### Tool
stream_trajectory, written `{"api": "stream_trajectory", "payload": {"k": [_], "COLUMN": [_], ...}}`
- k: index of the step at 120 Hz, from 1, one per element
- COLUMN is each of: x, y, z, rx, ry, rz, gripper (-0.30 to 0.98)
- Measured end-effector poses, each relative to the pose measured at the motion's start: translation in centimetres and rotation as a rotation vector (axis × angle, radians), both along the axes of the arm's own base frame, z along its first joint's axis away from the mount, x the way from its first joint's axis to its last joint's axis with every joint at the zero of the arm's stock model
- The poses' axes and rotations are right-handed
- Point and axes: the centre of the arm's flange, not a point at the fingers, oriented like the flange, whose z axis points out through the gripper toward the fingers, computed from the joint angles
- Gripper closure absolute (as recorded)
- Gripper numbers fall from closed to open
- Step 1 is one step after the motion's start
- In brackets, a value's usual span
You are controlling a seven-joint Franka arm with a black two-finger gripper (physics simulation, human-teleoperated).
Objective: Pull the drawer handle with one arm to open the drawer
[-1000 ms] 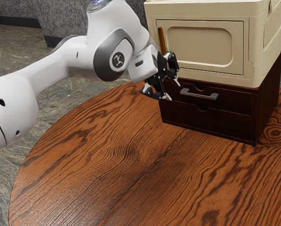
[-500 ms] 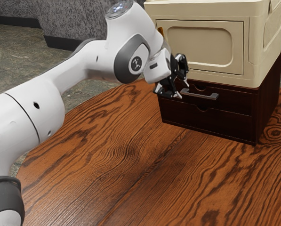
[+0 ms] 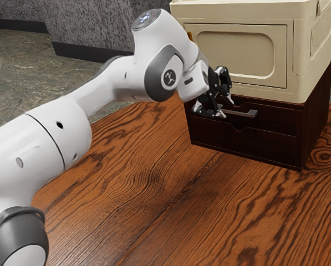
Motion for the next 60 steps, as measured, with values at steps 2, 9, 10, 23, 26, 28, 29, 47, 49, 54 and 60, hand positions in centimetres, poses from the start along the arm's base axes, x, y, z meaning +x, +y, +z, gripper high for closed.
{"api": "stream_trajectory", "payload": {"k": [2, 9, 10, 23, 26, 28, 29, 47, 49, 54, 60], "x": [0.0, 0.3, 0.3, 0.9, 1.0, 1.0, 1.0, 0.2, -0.1, -0.8, -1.7], "y": [0.0, -0.2, -0.3, -0.4, -0.4, -0.4, -0.4, -1.3, -1.2, -1.0, -0.5], "z": [0.0, -0.5, -0.6, -2.2, -2.6, -2.8, -2.8, -2.9, -2.9, -3.1, -3.2], "rx": [-0.004, -0.016, -0.017, -0.030, -0.031, -0.032, -0.032, -0.034, -0.034, -0.035, -0.037], "ry": [-0.001, 0.002, 0.003, 0.022, 0.026, 0.028, 0.028, 0.042, 0.045, 0.053, 0.060], "rz": [-0.002, -0.007, -0.008, -0.014, -0.016, -0.017, -0.017, -0.034, -0.034, -0.031, -0.026], "gripper": [0.48, 0.48, 0.48, 0.47, 0.46, 0.45, 0.45, 0.53, 0.53, 0.54, 0.55]}}
